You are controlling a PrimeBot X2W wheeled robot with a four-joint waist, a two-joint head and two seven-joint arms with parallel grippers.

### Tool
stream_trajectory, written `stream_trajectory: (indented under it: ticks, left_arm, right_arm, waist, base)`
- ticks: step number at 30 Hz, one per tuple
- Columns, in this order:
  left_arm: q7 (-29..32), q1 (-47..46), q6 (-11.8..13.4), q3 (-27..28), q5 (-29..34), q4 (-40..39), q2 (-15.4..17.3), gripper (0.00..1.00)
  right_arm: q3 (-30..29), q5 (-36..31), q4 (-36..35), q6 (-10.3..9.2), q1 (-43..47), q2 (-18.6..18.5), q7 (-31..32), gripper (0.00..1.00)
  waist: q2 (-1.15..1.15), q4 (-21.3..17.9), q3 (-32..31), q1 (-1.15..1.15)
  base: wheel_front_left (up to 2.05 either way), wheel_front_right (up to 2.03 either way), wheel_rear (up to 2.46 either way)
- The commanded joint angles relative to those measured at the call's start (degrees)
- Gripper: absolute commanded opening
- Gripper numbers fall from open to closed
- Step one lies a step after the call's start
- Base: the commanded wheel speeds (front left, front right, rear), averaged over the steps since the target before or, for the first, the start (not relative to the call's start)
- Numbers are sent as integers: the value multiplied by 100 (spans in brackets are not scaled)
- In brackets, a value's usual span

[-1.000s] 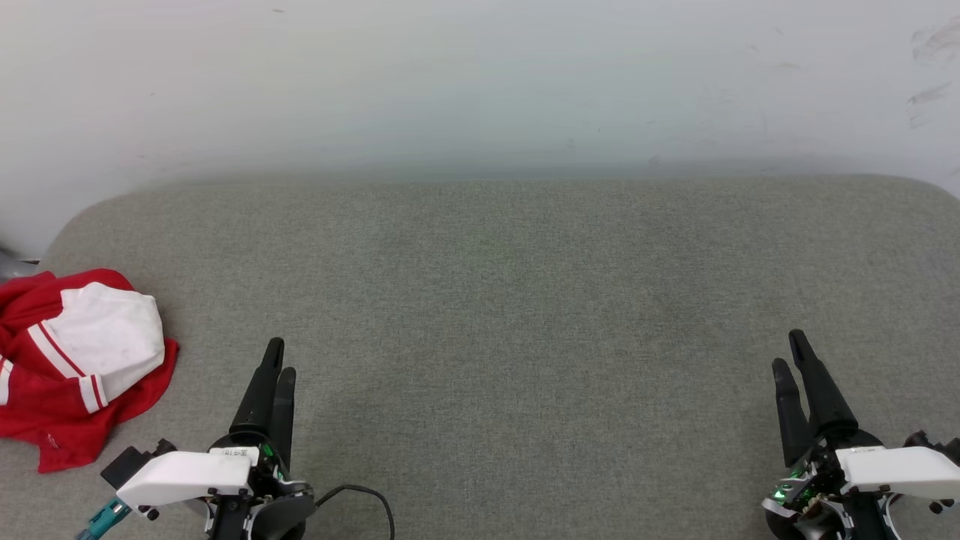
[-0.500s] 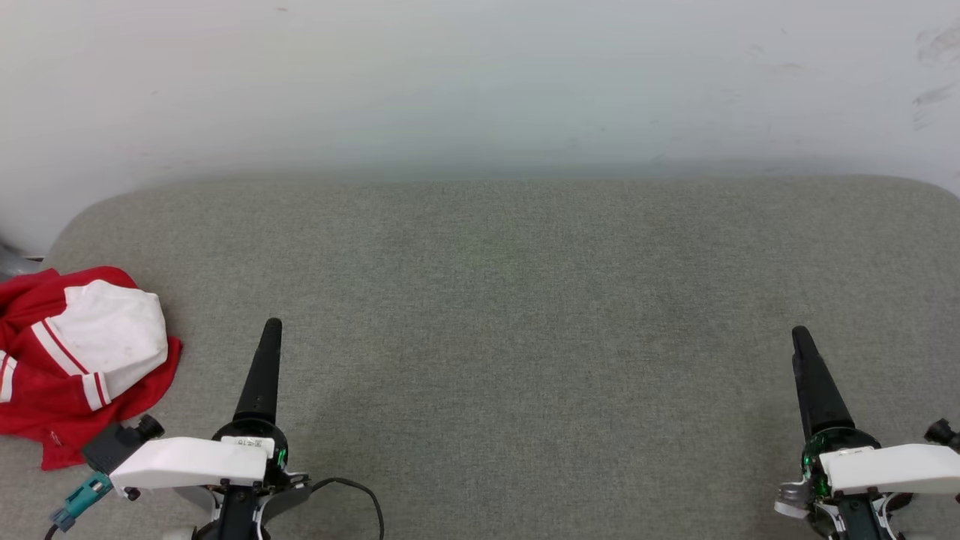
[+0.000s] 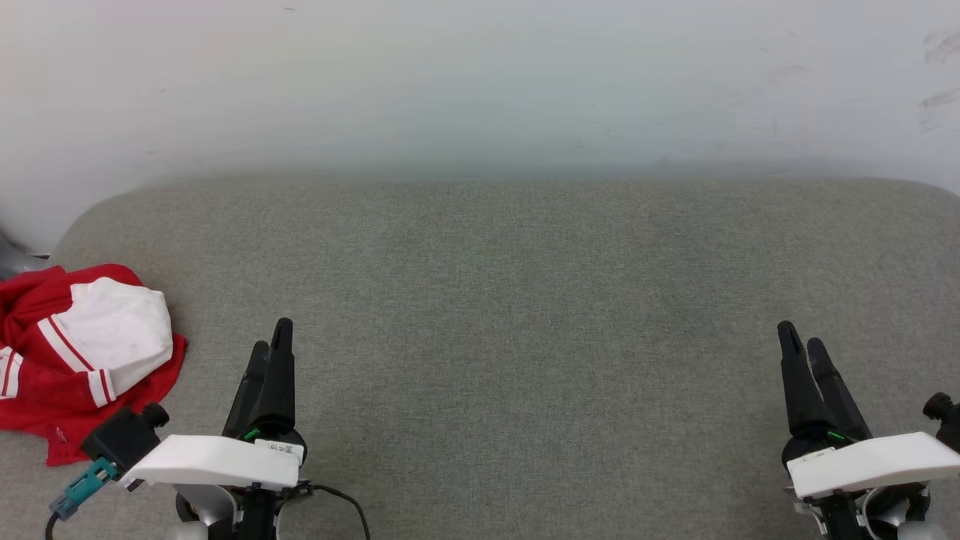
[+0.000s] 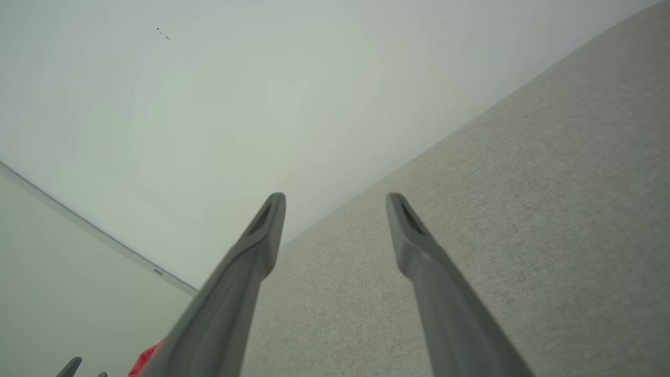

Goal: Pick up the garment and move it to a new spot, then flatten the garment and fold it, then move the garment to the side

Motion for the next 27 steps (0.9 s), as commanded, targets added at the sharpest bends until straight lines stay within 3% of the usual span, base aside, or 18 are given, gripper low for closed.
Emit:
stream_trajectory:
  ticks: [1, 10, 27]
  left_arm:
    - [-65, -42, -15, -32, 299, -97, 41, 100]
    - [-218, 13, -17, -133, 1724, -166, 113, 100]
    - [-470, -9, 200, -453, 3415, -94, 329, 100]
  right_arm:
    - [-12, -317, -129, 0, 2, 5, 17, 100]
    - [-70, -1431, -302, 0, 53, 8, 175, 100]
    - [-119, -2864, -591, 0, 144, 10, 480, 100]
  waist:
    - [0, 6, -2, 0]
    - [0, 24, -11, 0]
    - [0, 54, -12, 0]
  base:
    - [0, 0, 0]
    - [0, 0, 0]
    - [0, 0, 0]
